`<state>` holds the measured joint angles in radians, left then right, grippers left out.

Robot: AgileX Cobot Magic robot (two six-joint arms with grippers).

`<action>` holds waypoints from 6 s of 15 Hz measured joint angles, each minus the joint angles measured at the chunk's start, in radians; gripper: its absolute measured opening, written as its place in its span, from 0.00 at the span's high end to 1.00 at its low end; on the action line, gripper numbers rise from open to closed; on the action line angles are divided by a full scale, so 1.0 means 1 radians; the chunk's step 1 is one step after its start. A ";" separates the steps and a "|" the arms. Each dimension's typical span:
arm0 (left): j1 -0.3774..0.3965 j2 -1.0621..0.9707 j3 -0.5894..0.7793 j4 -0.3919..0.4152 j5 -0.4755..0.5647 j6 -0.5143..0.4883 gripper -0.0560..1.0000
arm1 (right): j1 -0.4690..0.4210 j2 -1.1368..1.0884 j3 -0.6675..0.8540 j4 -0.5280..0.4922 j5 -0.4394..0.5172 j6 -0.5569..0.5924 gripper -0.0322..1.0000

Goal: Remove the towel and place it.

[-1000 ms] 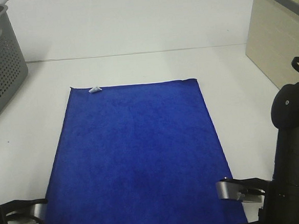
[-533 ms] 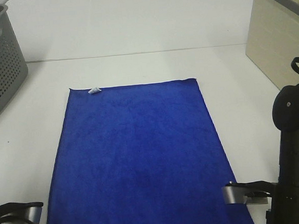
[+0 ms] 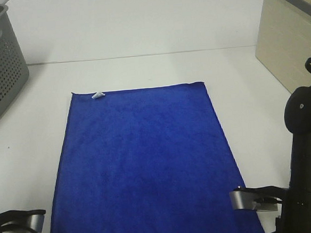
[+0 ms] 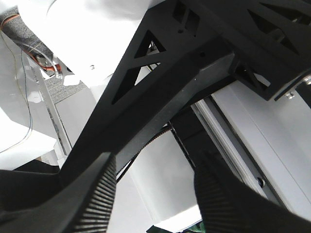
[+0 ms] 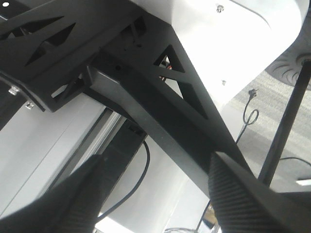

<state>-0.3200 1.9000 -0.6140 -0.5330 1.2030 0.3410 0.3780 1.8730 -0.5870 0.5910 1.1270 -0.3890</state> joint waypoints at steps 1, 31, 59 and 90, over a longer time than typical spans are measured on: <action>0.000 0.000 0.000 0.000 0.000 0.000 0.49 | 0.000 -0.018 -0.014 -0.010 0.009 0.000 0.37; 0.303 0.234 -1.026 0.155 -0.174 -0.079 0.29 | -0.330 0.152 -1.020 -0.052 0.027 0.048 0.23; 0.268 0.515 -1.216 0.050 -0.373 -0.033 0.29 | -0.253 0.594 -1.380 -0.212 -0.190 0.139 0.23; 0.117 0.533 -1.216 0.036 -0.456 0.108 0.92 | -0.136 0.619 -1.392 -0.253 -0.251 0.158 0.95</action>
<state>-0.2030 2.4330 -1.8300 -0.4970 0.7470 0.4490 0.2420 2.4920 -1.9790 0.3380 0.8760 -0.2310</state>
